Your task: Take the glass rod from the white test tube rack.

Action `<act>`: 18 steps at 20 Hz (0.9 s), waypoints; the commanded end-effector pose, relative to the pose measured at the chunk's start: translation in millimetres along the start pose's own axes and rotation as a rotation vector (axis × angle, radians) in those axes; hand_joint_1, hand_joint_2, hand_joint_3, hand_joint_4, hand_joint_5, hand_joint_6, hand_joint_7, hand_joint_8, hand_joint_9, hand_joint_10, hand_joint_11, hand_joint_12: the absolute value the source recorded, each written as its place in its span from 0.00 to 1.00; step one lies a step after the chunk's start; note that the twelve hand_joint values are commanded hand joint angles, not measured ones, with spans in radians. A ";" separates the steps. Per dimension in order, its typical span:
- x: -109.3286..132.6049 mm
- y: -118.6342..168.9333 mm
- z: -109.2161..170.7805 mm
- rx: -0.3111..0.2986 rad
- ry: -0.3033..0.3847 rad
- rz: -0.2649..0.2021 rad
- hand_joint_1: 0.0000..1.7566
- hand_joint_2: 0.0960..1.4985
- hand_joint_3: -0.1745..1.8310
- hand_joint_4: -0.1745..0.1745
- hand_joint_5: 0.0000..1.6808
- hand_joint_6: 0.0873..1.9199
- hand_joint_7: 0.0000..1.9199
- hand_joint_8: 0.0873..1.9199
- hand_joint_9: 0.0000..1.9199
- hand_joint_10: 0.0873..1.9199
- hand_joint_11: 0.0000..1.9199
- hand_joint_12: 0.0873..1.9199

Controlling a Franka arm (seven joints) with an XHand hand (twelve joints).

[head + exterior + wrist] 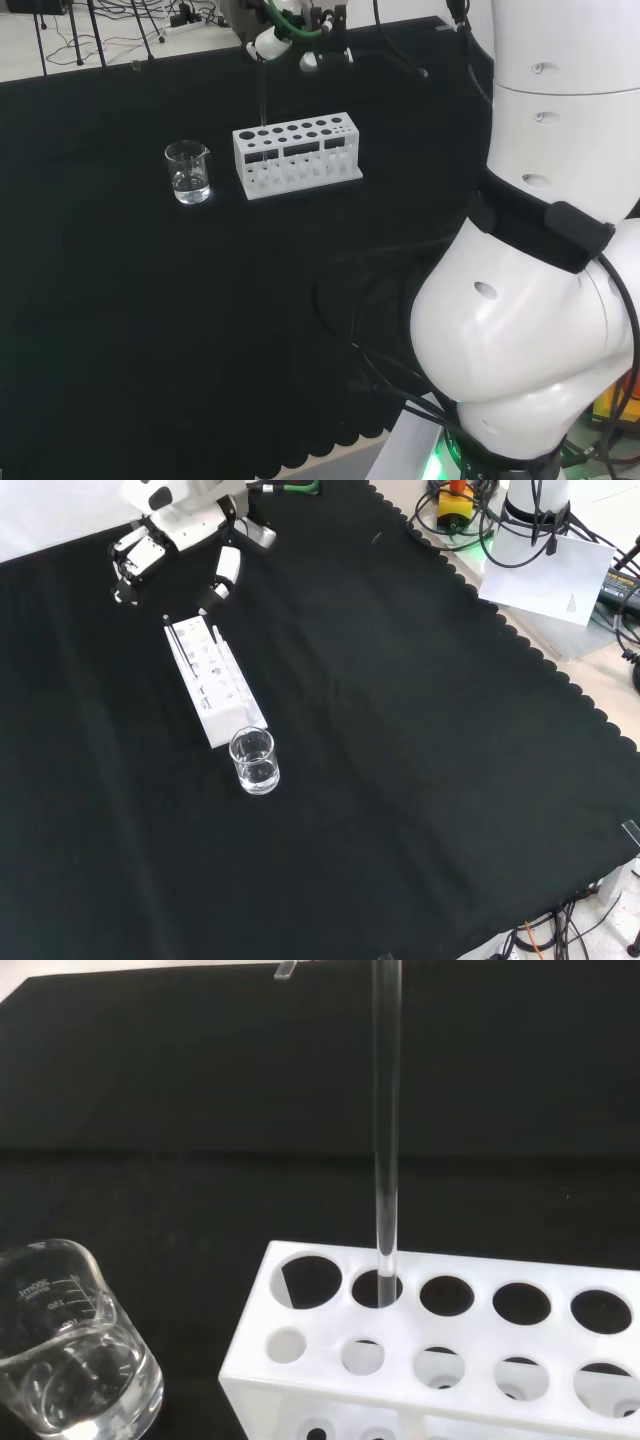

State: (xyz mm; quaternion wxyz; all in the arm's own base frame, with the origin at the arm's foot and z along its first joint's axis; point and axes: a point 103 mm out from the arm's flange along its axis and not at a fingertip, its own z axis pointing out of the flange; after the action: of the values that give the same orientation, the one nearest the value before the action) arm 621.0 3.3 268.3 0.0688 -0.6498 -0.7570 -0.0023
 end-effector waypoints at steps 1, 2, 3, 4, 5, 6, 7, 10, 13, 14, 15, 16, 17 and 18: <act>-16.0 10.9 16.1 0.007 0.018 0.003 0.36 0.55 0.34 0.00 0.15 0.00 0.17 0.45 0.23 0.42 0.00 0.68; -17.7 12.2 18.4 0.005 0.014 0.004 0.36 0.55 0.34 0.00 0.15 0.00 0.18 0.45 0.24 0.42 0.00 0.69; -18.4 13.1 19.9 0.003 0.010 0.002 0.36 0.55 0.34 0.00 0.16 0.00 0.20 0.45 0.25 0.42 0.00 0.71; -18.1 13.7 21.6 -0.005 0.014 -0.002 0.36 0.55 0.34 0.00 0.17 0.00 0.22 0.45 0.27 0.41 0.00 0.72; -17.6 14.3 23.2 -0.010 0.020 -0.008 0.36 0.55 0.34 0.00 0.18 0.00 0.25 0.45 0.29 0.41 0.01 0.73; -16.6 14.8 25.9 -0.017 0.028 -0.015 0.37 0.55 0.35 0.00 0.19 0.00 0.28 0.45 0.33 0.41 0.03 0.73; -16.2 15.3 27.4 -0.021 0.031 -0.019 0.37 0.55 0.35 0.00 0.20 0.00 0.31 0.44 0.35 0.40 0.04 0.73; -17.3 17.4 27.2 -0.025 0.030 -0.028 0.39 0.55 0.35 0.00 0.24 0.04 0.39 0.44 0.43 0.39 0.10 0.72; -16.6 18.0 27.3 -0.035 0.021 -0.042 0.42 0.55 0.35 0.00 0.24 0.22 0.47 0.44 0.51 0.38 0.16 0.70; -15.8 18.1 27.2 -0.042 0.018 -0.047 0.43 0.55 0.35 0.00 0.26 0.30 0.50 0.44 0.53 0.38 0.19 0.69; -14.7 18.4 27.1 -0.045 0.015 -0.052 0.44 0.55 0.35 0.00 0.27 0.36 0.53 0.44 0.56 0.38 0.22 0.69; -13.7 18.4 27.1 -0.049 0.014 -0.057 0.45 0.55 0.36 0.00 0.29 0.40 0.55 0.44 0.58 0.39 0.24 0.68; -12.2 17.8 27.2 -0.053 0.011 -0.063 0.46 0.54 0.36 0.00 0.31 0.43 0.57 0.44 0.60 0.39 0.26 0.67; -10.6 18.1 27.3 -0.055 0.012 -0.067 0.46 0.54 0.37 0.00 0.33 0.44 0.59 0.44 0.62 0.40 0.28 0.67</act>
State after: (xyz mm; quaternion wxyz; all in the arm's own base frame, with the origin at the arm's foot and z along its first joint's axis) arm 638.1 -7.0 237.3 0.0629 -0.6343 -0.7701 -0.0252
